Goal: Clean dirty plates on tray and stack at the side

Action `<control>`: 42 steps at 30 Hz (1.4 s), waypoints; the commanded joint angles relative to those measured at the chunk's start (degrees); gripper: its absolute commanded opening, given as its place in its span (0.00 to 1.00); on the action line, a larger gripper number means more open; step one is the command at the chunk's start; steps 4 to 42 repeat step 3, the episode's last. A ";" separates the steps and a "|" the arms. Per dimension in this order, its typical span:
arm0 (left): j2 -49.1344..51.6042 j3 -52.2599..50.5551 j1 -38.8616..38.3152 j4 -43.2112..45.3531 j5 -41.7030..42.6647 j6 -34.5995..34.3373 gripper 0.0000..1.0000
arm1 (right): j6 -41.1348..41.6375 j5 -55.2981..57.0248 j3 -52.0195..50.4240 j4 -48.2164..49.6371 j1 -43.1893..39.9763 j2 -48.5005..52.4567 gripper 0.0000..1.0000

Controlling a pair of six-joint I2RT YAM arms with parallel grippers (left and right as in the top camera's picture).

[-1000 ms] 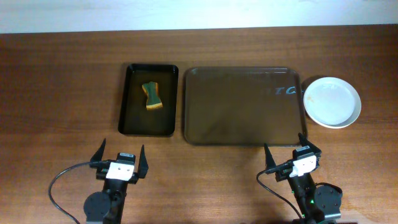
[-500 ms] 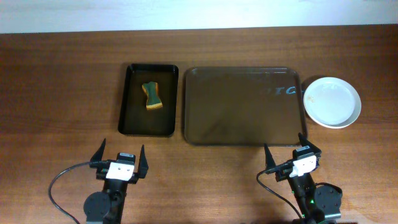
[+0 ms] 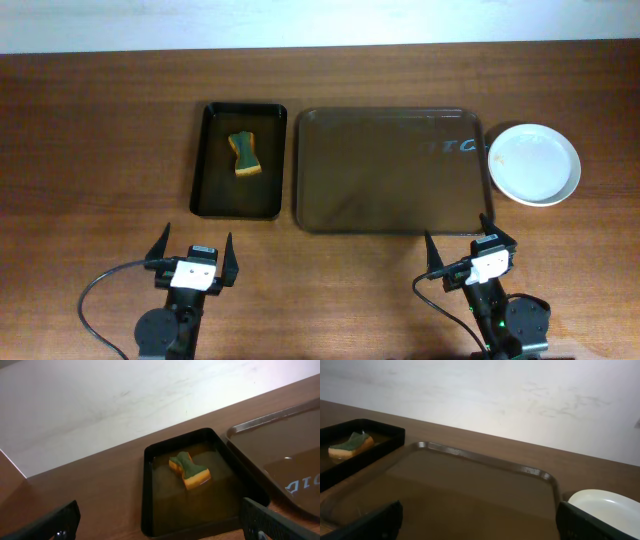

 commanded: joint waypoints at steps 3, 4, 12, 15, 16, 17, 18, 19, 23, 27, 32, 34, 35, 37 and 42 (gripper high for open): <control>-0.55 -0.44 0.20 0.07 0.02 0.68 1.00 | -0.33 -0.50 -0.48 -0.04 -0.11 -0.37 0.98; -0.55 -0.44 0.20 0.07 0.02 0.68 1.00 | -0.33 -0.50 -0.48 -0.04 -0.11 -0.37 0.98; -0.55 -0.44 0.20 0.07 0.02 0.68 1.00 | -0.33 -0.50 -0.48 -0.04 -0.11 -0.37 0.98; -0.55 -0.44 0.20 0.07 0.02 0.68 1.00 | -0.33 -0.50 -0.48 -0.04 -0.11 -0.37 0.98; -0.55 -0.44 0.20 0.07 0.02 0.68 1.00 | -0.33 -0.50 -0.48 -0.04 -0.11 -0.37 0.98; -0.55 -0.44 0.20 0.07 0.02 0.68 1.00 | -0.33 -0.50 -0.48 -0.04 -0.11 -0.37 0.98; -0.55 -0.44 0.20 0.07 0.02 0.68 1.00 | -0.33 -0.50 -0.48 -0.04 -0.11 -0.37 0.98; -0.55 -0.44 0.20 0.07 0.02 0.68 1.00 | -0.33 -0.50 -0.48 -0.04 -0.11 -0.37 0.98; -0.55 -0.44 0.20 0.07 0.02 0.68 1.00 | -0.33 -0.50 -0.48 -0.04 -0.11 -0.37 0.98; -0.55 -0.44 0.20 0.07 0.02 0.68 1.00 | -0.33 -0.50 -0.48 -0.04 -0.11 -0.37 0.98; -0.55 -0.44 0.20 0.07 0.02 0.68 1.00 | -0.33 -0.50 -0.48 -0.04 -0.11 -0.37 0.98; -0.55 -0.44 0.20 0.07 0.02 0.68 1.00 | -0.33 -0.50 -0.48 -0.04 -0.11 -0.37 0.98; -0.55 -0.44 0.20 0.07 0.02 0.68 1.00 | -0.33 -0.50 -0.48 -0.04 -0.11 -0.37 0.98; -0.55 -0.44 0.20 0.07 0.02 0.68 1.00 | -0.33 -0.50 -0.48 -0.04 -0.11 -0.37 0.98; -0.55 -0.44 0.20 0.07 0.02 0.68 1.00 | -0.33 -0.50 -0.48 -0.04 -0.11 -0.37 0.98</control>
